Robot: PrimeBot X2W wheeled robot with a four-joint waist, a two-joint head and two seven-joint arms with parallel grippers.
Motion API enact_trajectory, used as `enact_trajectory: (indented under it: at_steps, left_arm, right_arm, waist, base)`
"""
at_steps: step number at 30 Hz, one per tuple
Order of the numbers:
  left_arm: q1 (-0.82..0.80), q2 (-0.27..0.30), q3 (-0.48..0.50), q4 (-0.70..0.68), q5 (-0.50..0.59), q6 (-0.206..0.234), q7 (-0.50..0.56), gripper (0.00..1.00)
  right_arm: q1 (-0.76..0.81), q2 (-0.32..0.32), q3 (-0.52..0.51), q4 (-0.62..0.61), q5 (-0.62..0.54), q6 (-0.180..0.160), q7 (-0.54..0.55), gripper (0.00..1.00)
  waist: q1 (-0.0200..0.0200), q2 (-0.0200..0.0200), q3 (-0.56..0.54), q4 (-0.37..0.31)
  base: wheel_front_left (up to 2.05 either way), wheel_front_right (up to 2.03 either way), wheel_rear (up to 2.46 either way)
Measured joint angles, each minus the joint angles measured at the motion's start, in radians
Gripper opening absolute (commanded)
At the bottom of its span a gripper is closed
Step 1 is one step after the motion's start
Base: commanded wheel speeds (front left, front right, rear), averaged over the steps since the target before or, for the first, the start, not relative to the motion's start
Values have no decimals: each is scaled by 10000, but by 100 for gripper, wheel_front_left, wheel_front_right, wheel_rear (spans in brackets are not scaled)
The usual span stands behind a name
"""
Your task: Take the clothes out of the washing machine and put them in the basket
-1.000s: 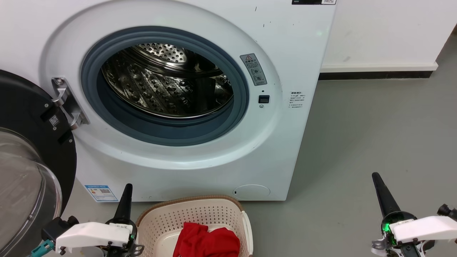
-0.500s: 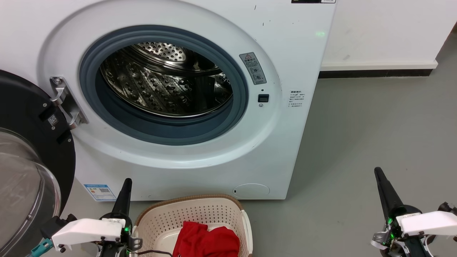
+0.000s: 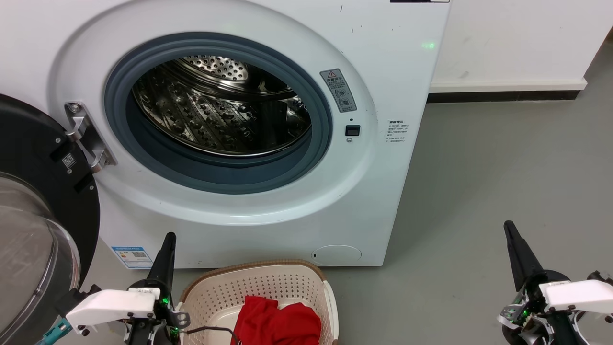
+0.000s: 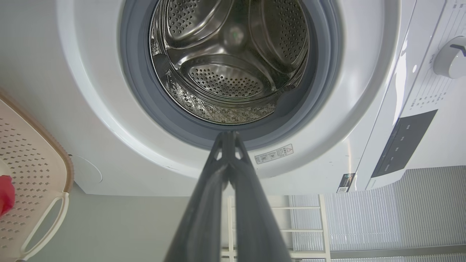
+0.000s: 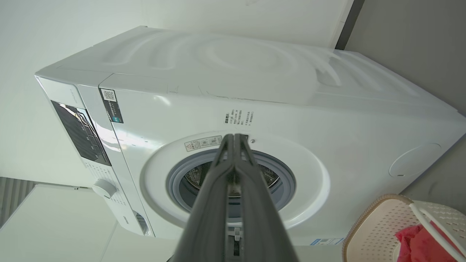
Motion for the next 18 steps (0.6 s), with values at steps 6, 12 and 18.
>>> enact_trajectory:
  at_steps: [6, 12, 18]
  left_arm:
    - [-70, -27, 75, 59, -433, -50, 100, 0]
    - [-138, -40, 148, 117, -849, -96, 198, 0]
    - [-238, -58, 196, 165, -1181, -150, 278, 0]
  right_arm:
    - [-133, 6, -46, 132, 441, 0, 36, 0]
    - [-223, 12, -92, 245, 848, 0, 84, 0]
    - [-337, 23, -134, 353, 1181, 0, 121, 0]
  waist:
    - [0, 0, 22, -9]
    - [0, 0, 44, -17]
    - [-1, 0, 61, -24]
  base:
    - [0, 0, 0]
    - [0, 0, 0]
    - [0, 0, 0]
